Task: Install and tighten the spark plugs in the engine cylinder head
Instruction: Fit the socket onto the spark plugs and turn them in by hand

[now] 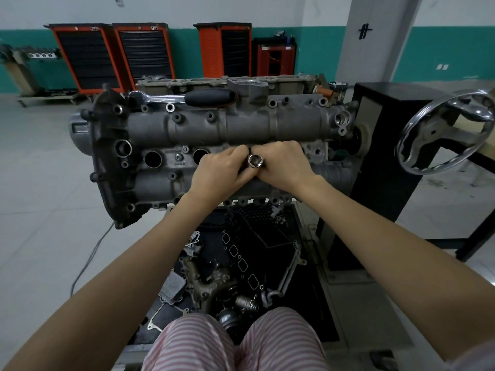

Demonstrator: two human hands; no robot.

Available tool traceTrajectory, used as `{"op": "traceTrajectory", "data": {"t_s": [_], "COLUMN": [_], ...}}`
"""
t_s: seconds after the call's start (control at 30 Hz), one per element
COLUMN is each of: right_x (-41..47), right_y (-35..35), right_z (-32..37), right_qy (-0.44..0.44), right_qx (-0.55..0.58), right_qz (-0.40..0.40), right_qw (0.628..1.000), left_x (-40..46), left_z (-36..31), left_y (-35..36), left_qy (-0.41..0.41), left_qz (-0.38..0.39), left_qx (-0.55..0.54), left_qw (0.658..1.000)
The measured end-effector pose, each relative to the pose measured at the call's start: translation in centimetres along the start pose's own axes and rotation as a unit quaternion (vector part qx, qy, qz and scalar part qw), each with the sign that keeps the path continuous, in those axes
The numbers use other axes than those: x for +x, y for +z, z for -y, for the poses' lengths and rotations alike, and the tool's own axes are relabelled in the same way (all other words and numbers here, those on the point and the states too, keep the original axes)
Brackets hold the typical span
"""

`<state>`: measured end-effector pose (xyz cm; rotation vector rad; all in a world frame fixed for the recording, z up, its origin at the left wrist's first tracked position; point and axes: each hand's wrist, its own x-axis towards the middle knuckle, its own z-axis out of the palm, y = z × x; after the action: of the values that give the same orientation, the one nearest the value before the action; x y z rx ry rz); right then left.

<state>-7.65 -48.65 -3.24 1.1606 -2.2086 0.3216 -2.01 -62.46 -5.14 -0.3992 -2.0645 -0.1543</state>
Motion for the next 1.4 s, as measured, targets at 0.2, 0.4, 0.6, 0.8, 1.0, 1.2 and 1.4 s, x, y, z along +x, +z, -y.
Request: {"op": "traceTrajectory", "data": {"t_s": [0.2,0.4,0.6,0.8,1.0,1.2,1.4], "right_x": [0.24,0.04,0.07,0.17,0.14,-0.05,0.03], "right_y": [0.15,0.06,0.05,0.26,0.14,-0.04,0.05], "right_z": [-0.07,-0.02,-0.03,-0.1,-0.12,-0.01,0.03], "right_qy": [0.009,-0.012,0.001,0.002,-0.015,-0.005,0.002], "right_qx": [-0.019,-0.013,0.008,-0.015,-0.021,-0.002,-0.003], "right_qz": [0.003,-0.016,-0.017,-0.01,-0.002,-0.012,-0.019], "right_qw": [1.0,1.0,1.0,1.0,1.0,1.0,1.0], "left_x": [0.18,0.12,0.11,0.23,0.2,0.07,0.07], "left_z": [-0.44,-0.58,-0.26,-0.61,-0.61,-0.13,-0.24], "left_y": [-0.37,-0.5,-0.18,-0.53,-0.53,-0.16,-0.26], "left_qy": [0.004,-0.007,-0.01,-0.013,-0.014,-0.002,0.008], "left_qz": [0.006,0.01,0.007,0.012,0.017,-0.005,0.003], "left_qx": [-0.007,-0.026,0.004,-0.022,-0.02,0.001,0.002], "left_qw": [1.0,1.0,1.0,1.0,1.0,1.0,1.0]}}
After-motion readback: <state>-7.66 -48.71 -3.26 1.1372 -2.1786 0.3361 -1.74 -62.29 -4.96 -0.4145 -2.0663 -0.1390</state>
